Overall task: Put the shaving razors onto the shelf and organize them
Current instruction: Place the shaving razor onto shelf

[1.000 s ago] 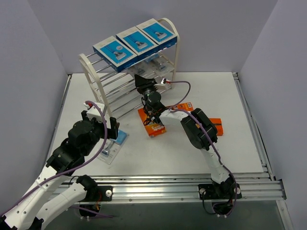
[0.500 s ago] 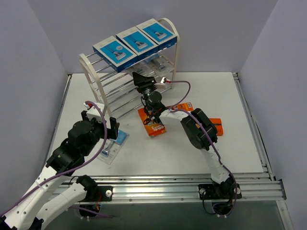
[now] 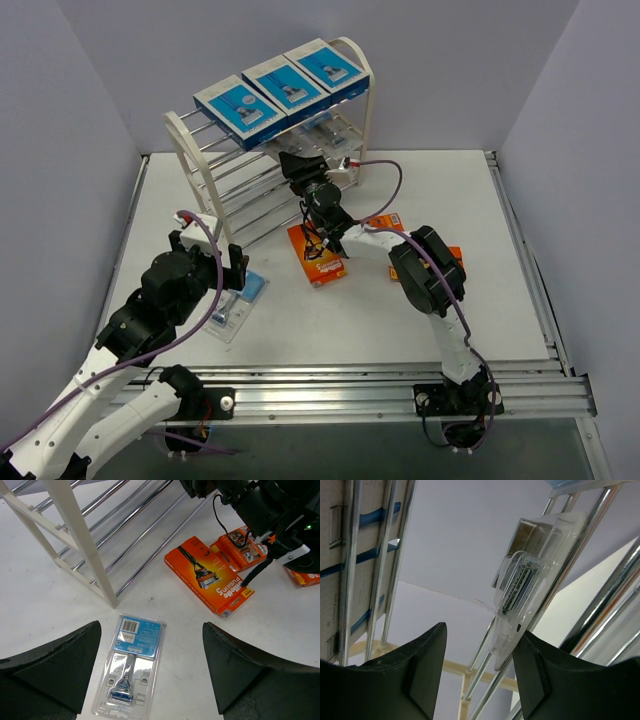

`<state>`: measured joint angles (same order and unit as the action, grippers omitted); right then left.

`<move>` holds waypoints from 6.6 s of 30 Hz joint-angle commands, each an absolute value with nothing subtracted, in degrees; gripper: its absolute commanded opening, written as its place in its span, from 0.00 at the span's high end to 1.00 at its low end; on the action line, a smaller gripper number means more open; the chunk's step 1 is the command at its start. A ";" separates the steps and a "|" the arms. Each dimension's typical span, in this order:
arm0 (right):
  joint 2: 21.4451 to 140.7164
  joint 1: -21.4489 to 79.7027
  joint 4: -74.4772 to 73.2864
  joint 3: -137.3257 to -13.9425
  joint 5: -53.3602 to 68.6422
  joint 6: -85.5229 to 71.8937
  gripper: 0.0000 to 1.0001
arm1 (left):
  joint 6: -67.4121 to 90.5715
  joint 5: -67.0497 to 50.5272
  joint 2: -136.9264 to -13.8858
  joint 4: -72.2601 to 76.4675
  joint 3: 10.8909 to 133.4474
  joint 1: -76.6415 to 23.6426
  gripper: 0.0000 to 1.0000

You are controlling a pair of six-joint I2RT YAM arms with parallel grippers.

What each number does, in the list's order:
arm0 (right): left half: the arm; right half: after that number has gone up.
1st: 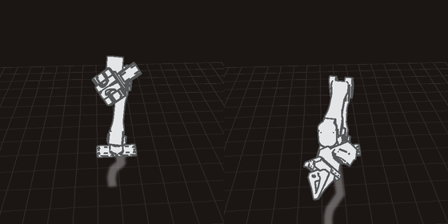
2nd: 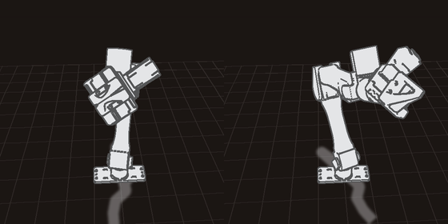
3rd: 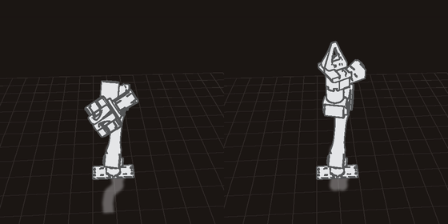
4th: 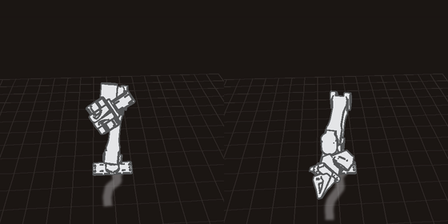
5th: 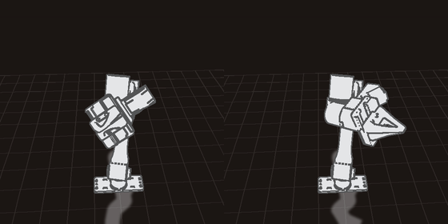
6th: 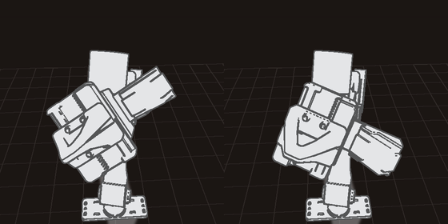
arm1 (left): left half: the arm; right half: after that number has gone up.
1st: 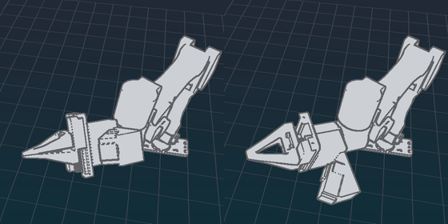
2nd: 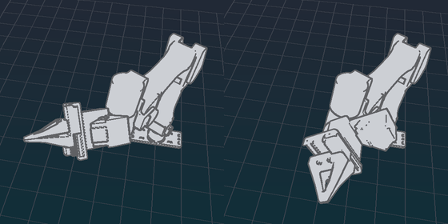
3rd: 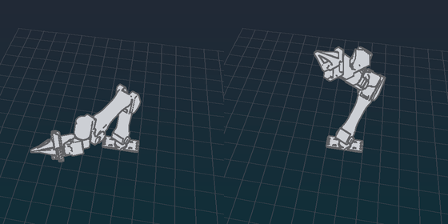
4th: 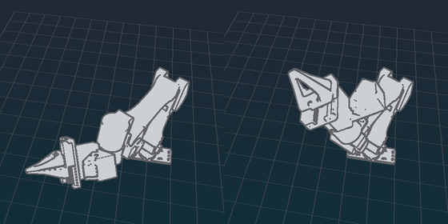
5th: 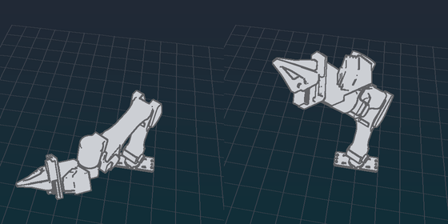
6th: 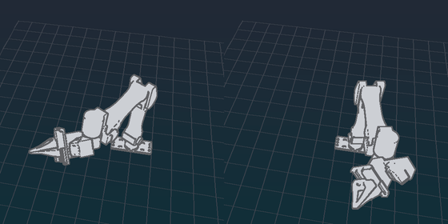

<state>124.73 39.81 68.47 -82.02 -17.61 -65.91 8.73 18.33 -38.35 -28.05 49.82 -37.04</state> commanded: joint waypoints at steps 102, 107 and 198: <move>103.35 36.82 41.75 -77.16 -6.15 -10.99 0.37 | 7.56 22.15 -37.35 -27.86 50.45 -36.47 0.09; 105.47 37.09 43.07 -78.66 -6.50 -9.49 0.32 | 7.47 21.62 -37.97 -27.86 50.45 -36.39 0.09; 116.72 33.93 34.63 -88.07 -10.55 -1.85 0.37 | 7.12 19.86 -39.29 -27.77 50.71 -36.30 0.09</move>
